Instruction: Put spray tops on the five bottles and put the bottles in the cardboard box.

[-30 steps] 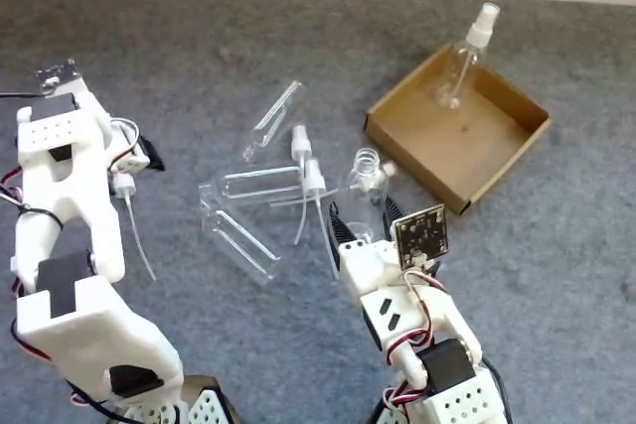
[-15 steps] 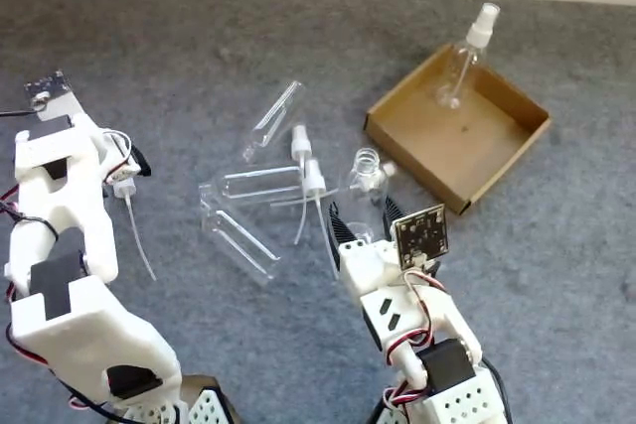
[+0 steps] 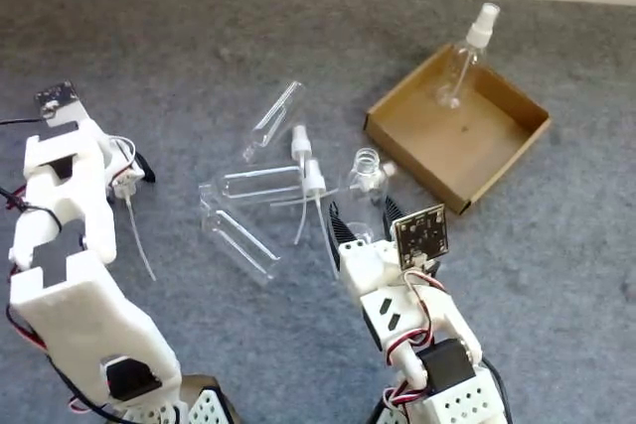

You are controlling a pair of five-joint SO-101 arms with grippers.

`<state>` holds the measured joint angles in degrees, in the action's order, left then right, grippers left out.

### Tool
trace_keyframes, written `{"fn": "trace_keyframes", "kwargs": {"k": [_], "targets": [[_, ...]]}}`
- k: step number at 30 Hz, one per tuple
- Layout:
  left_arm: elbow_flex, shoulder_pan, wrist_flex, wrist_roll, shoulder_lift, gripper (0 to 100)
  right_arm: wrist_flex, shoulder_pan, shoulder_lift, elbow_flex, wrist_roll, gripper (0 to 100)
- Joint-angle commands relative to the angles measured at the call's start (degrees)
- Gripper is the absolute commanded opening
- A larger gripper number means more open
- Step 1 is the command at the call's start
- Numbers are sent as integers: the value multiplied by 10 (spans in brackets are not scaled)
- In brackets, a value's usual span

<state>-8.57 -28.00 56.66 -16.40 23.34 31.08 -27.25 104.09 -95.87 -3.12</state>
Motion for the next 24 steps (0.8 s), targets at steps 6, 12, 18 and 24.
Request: {"fn": "trace_keyframes", "kwargs": {"k": [6, 12, 18, 24], "targets": [[124, -7, 114, 4, 36, 213, 1, -7, 6, -93, -5, 128], [127, -4, 140, 2, 36, 194, 1, -7, 6, -93, -5, 128], [128, -4, 136, 4, 35, 14, 1, -7, 6, -93, -5, 128], [129, -6, 136, 4, 34, 33, 1, -7, 6, -93, -5, 128]]}}
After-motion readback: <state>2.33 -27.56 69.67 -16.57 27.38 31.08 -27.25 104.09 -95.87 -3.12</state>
